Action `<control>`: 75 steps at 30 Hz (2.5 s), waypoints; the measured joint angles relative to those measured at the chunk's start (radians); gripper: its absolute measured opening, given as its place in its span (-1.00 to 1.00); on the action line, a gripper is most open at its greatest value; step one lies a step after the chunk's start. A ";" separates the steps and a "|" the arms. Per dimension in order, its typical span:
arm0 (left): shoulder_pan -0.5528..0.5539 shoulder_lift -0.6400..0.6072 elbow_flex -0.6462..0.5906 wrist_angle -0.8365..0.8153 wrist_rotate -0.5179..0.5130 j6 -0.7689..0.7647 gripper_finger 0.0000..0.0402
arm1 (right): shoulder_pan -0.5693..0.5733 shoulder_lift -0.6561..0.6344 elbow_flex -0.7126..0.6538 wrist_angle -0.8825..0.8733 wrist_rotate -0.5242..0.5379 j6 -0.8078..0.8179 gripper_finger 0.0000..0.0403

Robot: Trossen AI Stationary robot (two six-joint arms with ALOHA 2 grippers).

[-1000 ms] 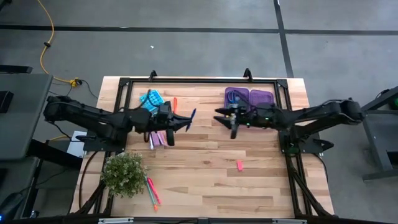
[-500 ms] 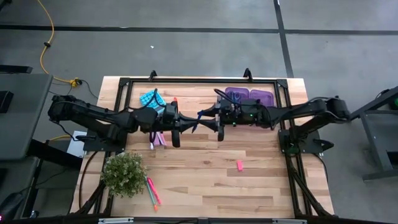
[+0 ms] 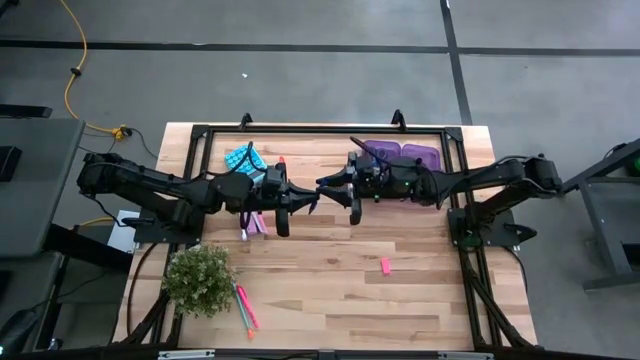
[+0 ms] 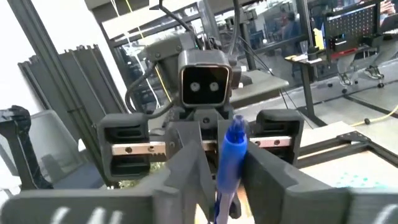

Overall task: Pack school essentials
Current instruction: Put the blue pen into the violet supply box

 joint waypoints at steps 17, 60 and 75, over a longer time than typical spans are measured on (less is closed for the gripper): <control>0.007 -0.029 0.000 -0.063 -0.023 -0.053 -0.59 | -0.007 -0.007 -0.002 -0.016 -0.010 -0.024 -0.91; 0.006 -0.605 -0.104 -0.483 -0.052 0.111 -0.80 | 0.005 -0.588 -0.260 -0.530 0.109 -0.002 -0.96; 0.006 -0.577 -0.105 -0.493 -0.108 0.139 -1.00 | -0.432 -0.332 -0.005 -1.044 0.163 0.182 -0.97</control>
